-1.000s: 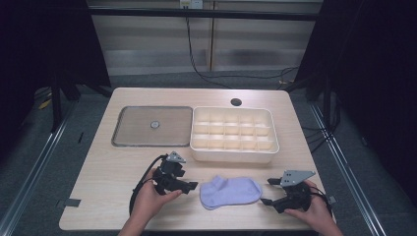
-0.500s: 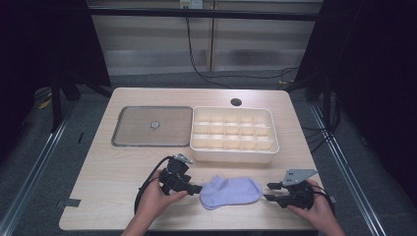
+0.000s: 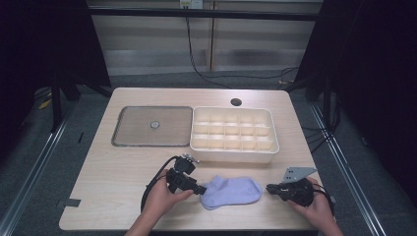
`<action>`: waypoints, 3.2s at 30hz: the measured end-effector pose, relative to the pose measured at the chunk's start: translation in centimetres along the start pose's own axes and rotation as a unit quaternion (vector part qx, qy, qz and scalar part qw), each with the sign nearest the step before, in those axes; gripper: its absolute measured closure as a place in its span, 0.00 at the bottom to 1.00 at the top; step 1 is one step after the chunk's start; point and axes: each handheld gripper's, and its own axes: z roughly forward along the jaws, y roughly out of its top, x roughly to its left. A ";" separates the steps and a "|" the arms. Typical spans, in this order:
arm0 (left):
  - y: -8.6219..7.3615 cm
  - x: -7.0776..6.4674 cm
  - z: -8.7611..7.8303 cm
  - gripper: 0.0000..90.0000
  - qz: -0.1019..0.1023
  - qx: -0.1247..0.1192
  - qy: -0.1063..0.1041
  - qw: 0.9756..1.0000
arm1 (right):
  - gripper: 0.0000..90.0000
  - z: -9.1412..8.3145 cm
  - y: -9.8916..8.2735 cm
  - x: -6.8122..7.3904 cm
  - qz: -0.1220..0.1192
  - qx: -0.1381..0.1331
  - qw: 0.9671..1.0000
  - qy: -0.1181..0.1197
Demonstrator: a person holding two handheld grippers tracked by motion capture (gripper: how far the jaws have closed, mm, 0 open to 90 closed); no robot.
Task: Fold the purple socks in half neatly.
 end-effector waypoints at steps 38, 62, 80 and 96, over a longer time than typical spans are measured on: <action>0.2 -0.4 -0.1 0.90 -0.023 0.020 -0.023 0.999 | 1.00 1.5 1.1 1.4 -0.006 -0.003 0.999 0.043; 0.4 -0.1 -2.0 0.90 -0.030 0.007 -0.060 0.998 | 1.00 2.1 1.8 2.5 -0.019 -0.001 0.998 0.065; 0.5 -0.3 -2.6 0.90 -0.049 0.002 -0.076 0.996 | 1.00 2.7 2.4 3.0 -0.023 -0.003 0.997 0.075; 0.5 -0.1 -2.7 0.90 -0.048 0.009 -0.075 0.996 | 1.00 1.8 1.9 1.1 0.003 -0.013 0.999 0.036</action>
